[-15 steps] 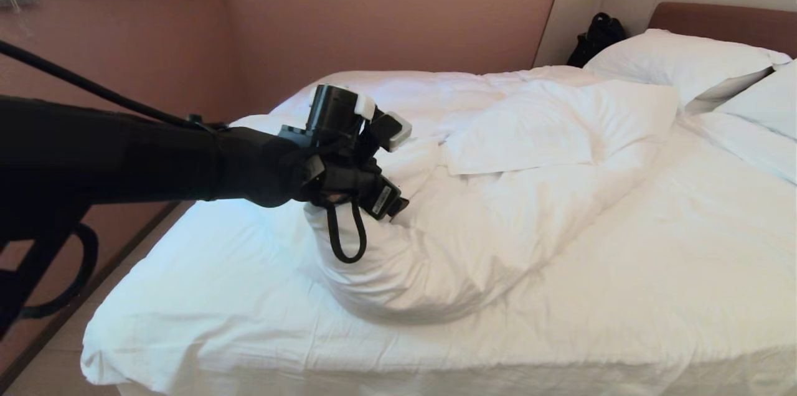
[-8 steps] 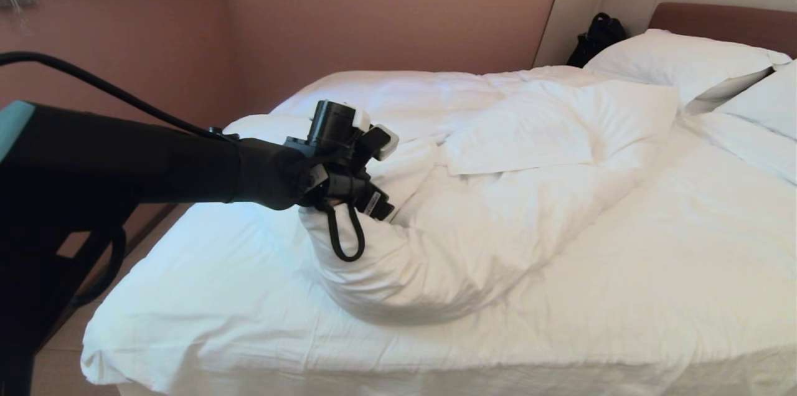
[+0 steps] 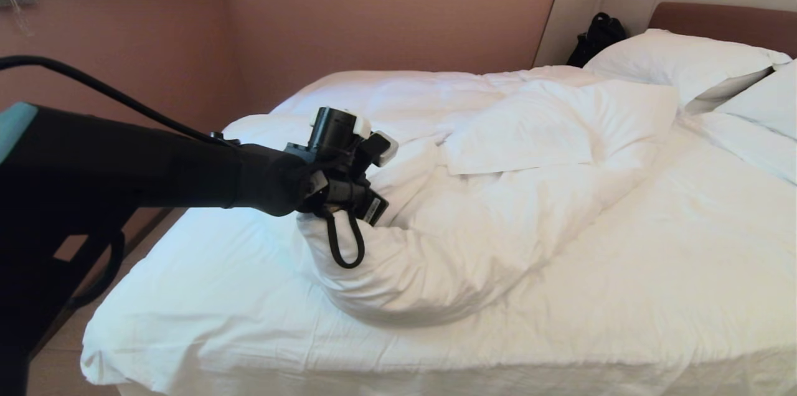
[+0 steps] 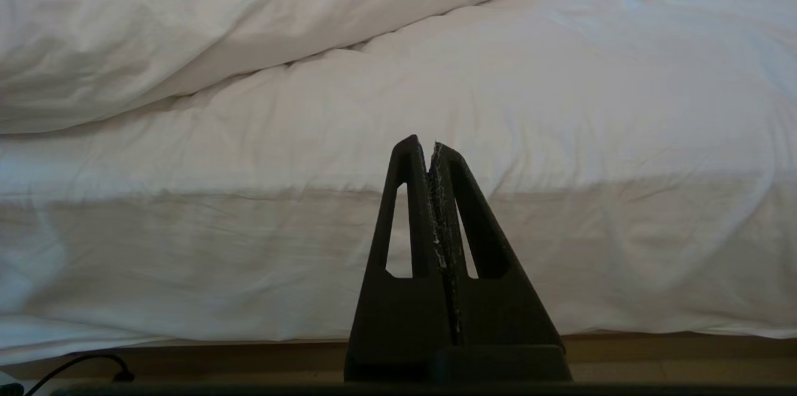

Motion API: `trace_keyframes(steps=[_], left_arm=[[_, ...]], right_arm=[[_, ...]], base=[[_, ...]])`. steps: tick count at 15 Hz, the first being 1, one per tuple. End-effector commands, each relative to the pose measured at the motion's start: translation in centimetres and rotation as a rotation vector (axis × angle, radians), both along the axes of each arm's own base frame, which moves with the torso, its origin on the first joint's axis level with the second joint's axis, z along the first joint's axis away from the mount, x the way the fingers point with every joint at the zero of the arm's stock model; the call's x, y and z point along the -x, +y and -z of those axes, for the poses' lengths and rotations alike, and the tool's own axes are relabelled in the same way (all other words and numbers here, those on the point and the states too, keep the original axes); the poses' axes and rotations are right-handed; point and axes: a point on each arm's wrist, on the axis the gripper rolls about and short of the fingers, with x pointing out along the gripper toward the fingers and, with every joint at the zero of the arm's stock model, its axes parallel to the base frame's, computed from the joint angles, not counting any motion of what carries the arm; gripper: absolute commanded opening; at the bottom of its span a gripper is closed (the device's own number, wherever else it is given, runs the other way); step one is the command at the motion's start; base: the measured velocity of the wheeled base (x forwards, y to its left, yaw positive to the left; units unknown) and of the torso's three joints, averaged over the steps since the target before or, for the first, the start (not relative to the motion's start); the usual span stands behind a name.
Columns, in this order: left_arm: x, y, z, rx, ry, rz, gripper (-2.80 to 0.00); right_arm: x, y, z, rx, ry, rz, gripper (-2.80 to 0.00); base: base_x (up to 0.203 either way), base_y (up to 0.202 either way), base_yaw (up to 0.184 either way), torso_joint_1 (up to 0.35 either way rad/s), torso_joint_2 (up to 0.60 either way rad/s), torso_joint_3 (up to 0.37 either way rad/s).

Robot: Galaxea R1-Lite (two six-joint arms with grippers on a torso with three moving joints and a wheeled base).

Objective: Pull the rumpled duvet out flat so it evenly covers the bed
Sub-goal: Hold the folded corner of the quilt

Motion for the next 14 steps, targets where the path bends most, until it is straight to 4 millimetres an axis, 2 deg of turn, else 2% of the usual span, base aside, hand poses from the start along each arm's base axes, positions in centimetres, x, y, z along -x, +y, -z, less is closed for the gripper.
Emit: trace_keyframes(steps=[1, 4, 8, 12, 14], left_arm=[[0.5, 0.3, -0.5, 0.022, -0.022, -0.011, -2.80], [1.2, 0.8, -0.9, 0.041, -0.041, -0.042, -2.80], [3.4, 2.2, -1.4, 0.074, -0.039, -0.121, -2.80], [6.1, 4.1, 0.0, 0.093, -0.012, -0.286, -2.80], [7.1, 4.7, 1.7, 0.108, 0.022, -0.326, -2.80]], right_arm=[[0.0, 0.0, 0.0, 0.000, 0.001, 0.000, -2.80], [0.0, 0.0, 0.0, 0.000, 0.001, 0.000, -2.80], [0.0, 0.0, 0.0, 0.000, 0.001, 0.000, -2.80], [0.0, 0.0, 0.0, 0.000, 0.001, 0.000, -2.80], [0.0, 0.0, 0.0, 0.000, 0.000, 0.000, -2.80]], base=[[0.000, 0.000, 0.000, 0.000, 0.00, 0.000], [0.000, 0.000, 0.000, 0.000, 0.00, 0.000], [0.000, 0.000, 0.000, 0.000, 0.00, 0.000], [0.000, 0.000, 0.000, 0.000, 0.00, 0.000], [0.000, 0.000, 0.000, 0.000, 0.00, 0.000]])
